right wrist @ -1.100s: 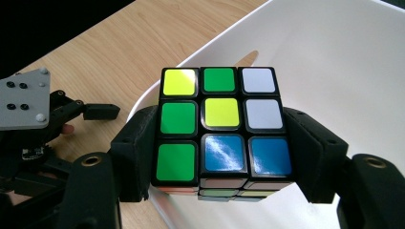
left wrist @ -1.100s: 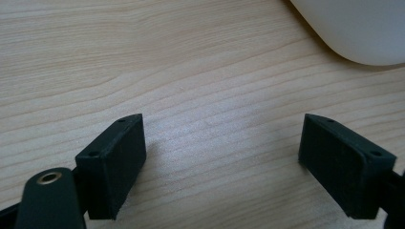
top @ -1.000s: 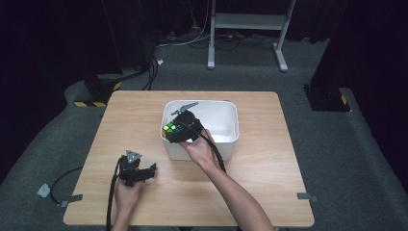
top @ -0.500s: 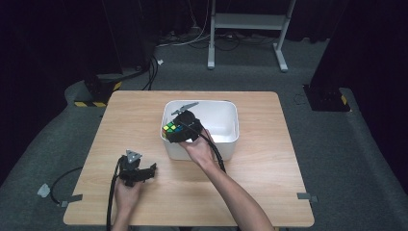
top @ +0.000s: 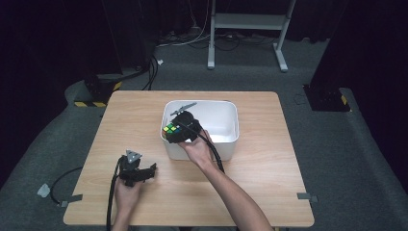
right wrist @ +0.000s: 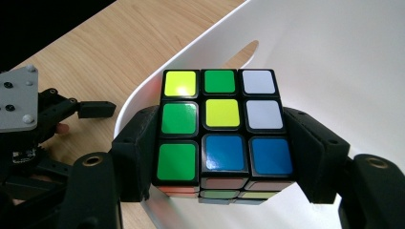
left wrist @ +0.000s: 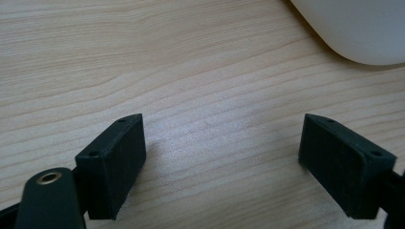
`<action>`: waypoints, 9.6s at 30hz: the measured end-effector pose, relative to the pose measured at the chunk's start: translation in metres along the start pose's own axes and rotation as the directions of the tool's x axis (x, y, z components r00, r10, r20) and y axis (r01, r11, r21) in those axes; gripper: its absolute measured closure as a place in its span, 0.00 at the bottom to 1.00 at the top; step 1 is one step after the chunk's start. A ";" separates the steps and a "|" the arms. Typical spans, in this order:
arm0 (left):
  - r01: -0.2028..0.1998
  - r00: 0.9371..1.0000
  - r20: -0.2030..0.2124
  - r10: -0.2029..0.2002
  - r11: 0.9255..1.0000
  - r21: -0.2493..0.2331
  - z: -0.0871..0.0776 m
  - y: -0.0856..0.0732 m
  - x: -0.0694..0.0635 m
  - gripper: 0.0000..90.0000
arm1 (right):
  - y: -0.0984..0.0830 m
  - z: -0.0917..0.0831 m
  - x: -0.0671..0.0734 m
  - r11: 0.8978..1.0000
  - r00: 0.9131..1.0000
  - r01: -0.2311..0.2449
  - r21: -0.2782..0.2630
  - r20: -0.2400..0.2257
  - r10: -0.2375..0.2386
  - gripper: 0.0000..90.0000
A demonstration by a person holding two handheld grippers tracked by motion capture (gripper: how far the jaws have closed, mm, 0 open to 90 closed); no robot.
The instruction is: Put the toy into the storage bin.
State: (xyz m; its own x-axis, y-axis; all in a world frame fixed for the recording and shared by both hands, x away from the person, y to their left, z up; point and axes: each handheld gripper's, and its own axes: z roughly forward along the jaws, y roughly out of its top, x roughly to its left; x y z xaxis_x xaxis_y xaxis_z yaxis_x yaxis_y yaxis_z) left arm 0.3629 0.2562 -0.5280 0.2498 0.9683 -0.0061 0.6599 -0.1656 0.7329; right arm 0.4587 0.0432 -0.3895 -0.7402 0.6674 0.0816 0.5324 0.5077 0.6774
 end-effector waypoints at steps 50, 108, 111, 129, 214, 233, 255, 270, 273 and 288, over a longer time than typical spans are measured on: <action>-0.001 1.000 0.000 0.001 1.000 0.000 0.000 0.000 0.000 0.18 | -0.010 -0.021 -0.014 0.996 0.999 -0.043 -0.084 -0.003 0.043 0.30; -0.001 1.000 0.000 0.001 1.000 0.001 0.000 0.000 0.000 0.18 | -0.048 -0.091 -0.064 0.963 0.988 -0.132 -0.236 0.046 0.147 0.32; -0.001 1.000 0.000 0.001 1.000 0.001 0.000 0.000 0.000 0.18 | -0.050 -0.094 -0.067 0.959 0.987 -0.137 -0.247 0.051 0.154 0.32; -0.001 1.000 -0.001 0.001 1.000 0.001 0.000 0.000 0.000 0.18 | -0.061 -0.106 -0.074 0.952 0.984 -0.143 -0.269 0.063 0.166 0.32; 0.001 1.000 -0.003 -0.001 1.000 0.000 0.000 0.000 0.000 0.18 | -0.126 -0.175 -0.115 0.888 0.947 -0.211 -0.408 0.139 0.289 0.34; 0.001 1.000 -0.003 -0.001 1.000 0.000 0.000 0.000 0.000 0.18 | -0.148 -0.182 -0.119 0.888 0.940 -0.221 -0.404 0.155 0.304 0.35; 0.002 1.000 -0.003 -0.002 1.000 0.000 0.000 0.000 0.000 0.18 | -0.169 -0.186 -0.120 0.883 0.933 -0.230 -0.410 0.165 0.319 0.35; 0.001 1.000 -0.003 -0.001 1.000 0.001 0.000 0.000 0.000 0.18 | -0.186 -0.185 -0.120 0.877 0.923 -0.252 -0.410 0.172 0.345 0.36; 0.002 1.000 -0.003 -0.002 1.000 0.000 0.000 0.000 0.000 0.18 | -0.189 -0.185 -0.120 0.877 0.923 -0.253 -0.409 0.170 0.346 0.36; 0.001 1.000 -0.003 -0.001 1.000 0.000 0.000 0.000 0.000 0.18 | -0.210 -0.180 -0.116 0.868 0.920 -0.276 -0.413 0.149 0.363 0.36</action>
State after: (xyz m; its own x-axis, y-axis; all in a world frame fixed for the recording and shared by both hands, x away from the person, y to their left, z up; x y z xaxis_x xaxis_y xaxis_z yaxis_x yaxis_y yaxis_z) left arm 0.3631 0.2558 -0.5280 0.2475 0.9689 -0.0045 0.6602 -0.1652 0.7327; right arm 0.3591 -0.2392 -0.4092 -0.4260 0.8796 0.2117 0.4968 0.0319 0.8673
